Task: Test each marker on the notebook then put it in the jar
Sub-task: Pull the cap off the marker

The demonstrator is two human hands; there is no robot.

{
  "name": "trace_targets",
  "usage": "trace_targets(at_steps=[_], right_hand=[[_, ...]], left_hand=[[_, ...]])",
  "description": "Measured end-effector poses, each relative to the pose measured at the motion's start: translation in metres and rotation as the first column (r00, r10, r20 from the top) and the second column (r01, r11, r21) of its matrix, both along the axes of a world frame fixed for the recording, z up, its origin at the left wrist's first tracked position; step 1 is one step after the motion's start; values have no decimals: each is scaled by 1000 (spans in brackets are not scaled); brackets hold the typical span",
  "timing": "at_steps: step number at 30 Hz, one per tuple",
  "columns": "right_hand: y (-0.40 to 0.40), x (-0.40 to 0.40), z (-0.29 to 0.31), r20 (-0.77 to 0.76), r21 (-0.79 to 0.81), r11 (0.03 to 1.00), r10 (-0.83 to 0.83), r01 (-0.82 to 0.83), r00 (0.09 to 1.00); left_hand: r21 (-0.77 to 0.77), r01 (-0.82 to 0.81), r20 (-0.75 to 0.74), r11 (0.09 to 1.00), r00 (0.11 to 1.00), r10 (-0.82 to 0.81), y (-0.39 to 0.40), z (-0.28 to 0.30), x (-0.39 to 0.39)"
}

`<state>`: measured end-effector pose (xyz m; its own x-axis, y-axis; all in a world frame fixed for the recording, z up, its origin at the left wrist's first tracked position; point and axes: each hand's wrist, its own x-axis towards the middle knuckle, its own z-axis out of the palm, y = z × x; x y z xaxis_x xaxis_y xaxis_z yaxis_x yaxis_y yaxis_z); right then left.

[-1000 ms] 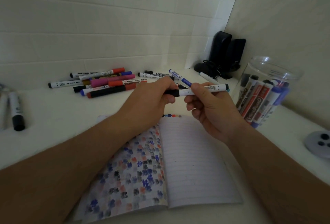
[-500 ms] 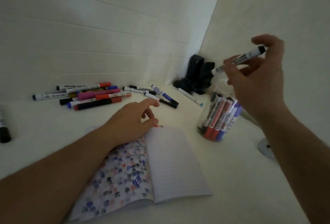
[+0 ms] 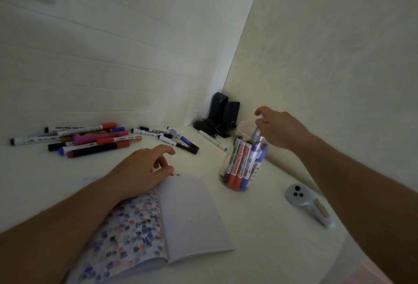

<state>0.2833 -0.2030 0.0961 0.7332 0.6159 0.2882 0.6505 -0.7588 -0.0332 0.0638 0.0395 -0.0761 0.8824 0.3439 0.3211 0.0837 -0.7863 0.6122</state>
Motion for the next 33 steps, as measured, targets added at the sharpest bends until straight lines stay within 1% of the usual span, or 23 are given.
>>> trace_targets(at_steps=[2,4,5,8,9,11,12,13,14,15,16,17,18,20,22,24,25,27,30,31,33], right_hand=[[8,-1,5,-31,-179,983,-47,40,998],[15,-2,7,-91,-247,967,-88,63,992],[16,-2,8,-121,-234,970,-96,65,988],[13,-1,10,-158,-95,991,-105,90,982],[11,-1,10,-111,-73,991,-120,113,986],[10,-4,10,69,-42,987,-149,152,986],[12,-8,8,151,9,991,-135,135,979],[15,-16,4,217,74,995,-85,70,972],[20,-26,-1,269,135,990,1,-39,963],[27,-40,-8,300,180,969,107,-167,948],[36,-53,-18,301,212,936,212,-282,930],[47,-65,-30,274,232,901,303,-368,913],[60,-73,-45,220,241,875,372,-419,902],[88,-72,-80,49,244,876,417,-416,907],[116,-59,-117,-149,224,921,357,-320,922],[138,-42,-148,-251,173,958,267,-228,930],[146,-33,-159,-255,138,970,231,-201,939],[161,-22,-171,-205,89,979,196,-181,959],[175,-15,-172,-207,88,988,142,-126,968],[179,-13,-170,-193,46,992,121,-114,974],[183,-13,-160,-158,-101,987,108,-125,982]], left_hand=[[1,-1,7,1000,1000,1,1,-1,-1],[3,-2,15,1000,1000,2,3,-2,-1],[0,-4,17,1000,1000,4,4,-2,-1],[-5,-16,16,1000,1000,16,6,-3,0],[-3,-19,12,1000,1000,19,6,-3,0],[1,-29,4,1000,1000,29,6,-3,0],[4,-40,0,999,999,40,7,-3,1],[9,-50,-6,999,999,50,7,-3,1],[14,-61,-13,998,998,61,7,-3,1],[14,-70,-21,997,997,71,7,-4,1],[11,-79,-27,997,996,79,7,-5,1],[5,-87,-29,996,996,87,7,-5,1],[-2,-95,-30,996,995,95,7,-5,2],[-4,-100,-34,995,994,100,6,-4,3],[12,-94,-40,996,995,94,5,-4,4],[12,-91,-43,996,995,91,4,-4,4],[13,-92,-46,996,995,93,4,-4,4],[14,-99,-55,995,994,99,4,-3,4],[15,-102,-64,995,993,103,4,-3,4],[19,-107,-65,994,992,108,4,-2,4],[18,-121,-63,993,991,122,4,-1,4]])
